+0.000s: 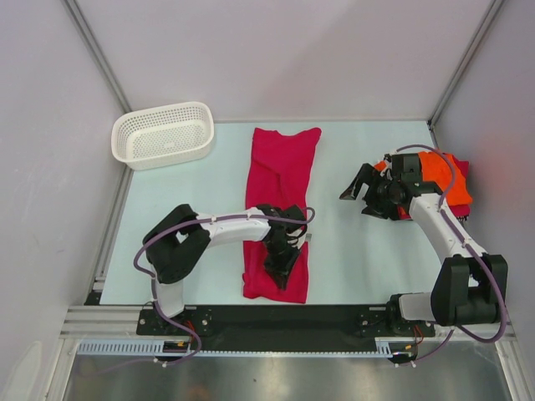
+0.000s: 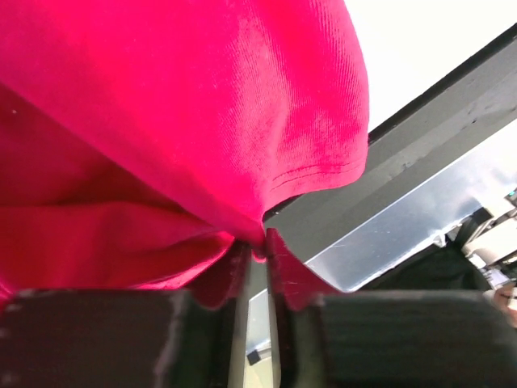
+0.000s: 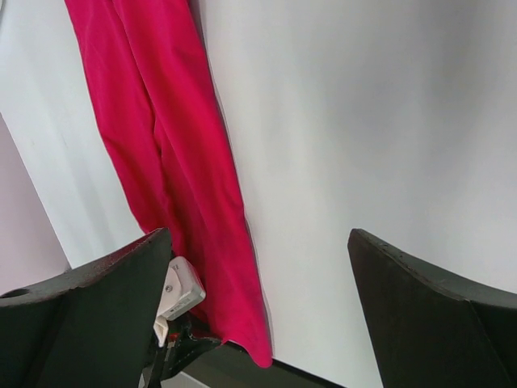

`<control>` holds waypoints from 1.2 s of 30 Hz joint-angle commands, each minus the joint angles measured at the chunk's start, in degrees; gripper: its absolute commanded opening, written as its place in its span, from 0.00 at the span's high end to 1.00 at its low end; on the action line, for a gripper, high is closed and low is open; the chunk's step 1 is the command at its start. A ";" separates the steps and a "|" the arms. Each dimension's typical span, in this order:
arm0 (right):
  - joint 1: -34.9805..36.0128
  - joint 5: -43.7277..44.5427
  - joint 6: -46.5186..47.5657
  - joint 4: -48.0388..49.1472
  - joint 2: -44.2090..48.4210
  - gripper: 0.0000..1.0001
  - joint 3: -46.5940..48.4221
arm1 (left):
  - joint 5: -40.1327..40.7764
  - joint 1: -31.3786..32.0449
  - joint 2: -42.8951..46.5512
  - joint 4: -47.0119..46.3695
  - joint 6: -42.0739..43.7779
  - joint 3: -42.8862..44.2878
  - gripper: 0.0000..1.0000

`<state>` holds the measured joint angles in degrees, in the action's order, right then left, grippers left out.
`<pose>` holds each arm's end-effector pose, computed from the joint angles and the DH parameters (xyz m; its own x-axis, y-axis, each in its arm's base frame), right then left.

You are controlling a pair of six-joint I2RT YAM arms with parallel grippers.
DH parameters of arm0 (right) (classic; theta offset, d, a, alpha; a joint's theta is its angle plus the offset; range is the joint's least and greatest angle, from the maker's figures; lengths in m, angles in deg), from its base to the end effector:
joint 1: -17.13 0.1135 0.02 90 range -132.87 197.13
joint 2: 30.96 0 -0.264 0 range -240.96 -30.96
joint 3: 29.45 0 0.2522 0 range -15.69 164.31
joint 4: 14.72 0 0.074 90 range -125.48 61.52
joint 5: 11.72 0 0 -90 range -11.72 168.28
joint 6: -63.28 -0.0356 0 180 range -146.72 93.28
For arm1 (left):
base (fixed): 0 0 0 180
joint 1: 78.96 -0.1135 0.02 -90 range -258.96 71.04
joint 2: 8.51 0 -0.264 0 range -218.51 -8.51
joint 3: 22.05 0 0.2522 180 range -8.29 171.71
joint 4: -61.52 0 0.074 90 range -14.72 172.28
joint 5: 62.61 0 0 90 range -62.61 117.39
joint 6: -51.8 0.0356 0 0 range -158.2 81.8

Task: Fold and stack the t-shirts
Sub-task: Grab the bottom of the folded rectangular tshirt with both arms

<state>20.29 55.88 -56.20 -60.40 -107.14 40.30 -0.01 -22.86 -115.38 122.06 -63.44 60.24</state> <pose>0.2720 0.0286 0.2572 -0.8260 0.4101 -0.3866 0.1400 0.8138 0.5640 0.1732 -0.2871 0.1560 -0.8262 0.5508 0.1186 0.4493 0.7712 -0.4510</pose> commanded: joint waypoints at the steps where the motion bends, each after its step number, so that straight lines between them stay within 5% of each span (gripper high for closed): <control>1: -0.34 -1.60 0.65 0.63 -0.54 0.03 1.76 | -1.17 0.42 0.43 1.20 0.89 2.22 0.99; 20: -0.61 -4.33 0.65 1.95 -2.92 0.04 1.49 | 5.07 -0.55 11.42 10.34 -3.77 -1.47 1.00; 31: -0.61 -4.77 0.65 1.51 -4.33 0.04 2.37 | 3.94 -0.81 8.18 11.93 -3.86 -4.64 1.00; 35: -0.43 -5.12 0.73 0.81 -3.71 0.03 2.46 | 6.29 -0.90 9.30 12.19 -3.42 -3.15 0.16; 36: -0.35 -5.29 0.82 0.03 -3.45 0.03 2.63 | 7.61 -0.90 10.09 12.62 -3.68 -2.18 0.08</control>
<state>20.00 52.19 -56.20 -59.72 -111.28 40.50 5.04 -23.54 -107.38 132.97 -66.36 55.83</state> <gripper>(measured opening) 0.969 0.654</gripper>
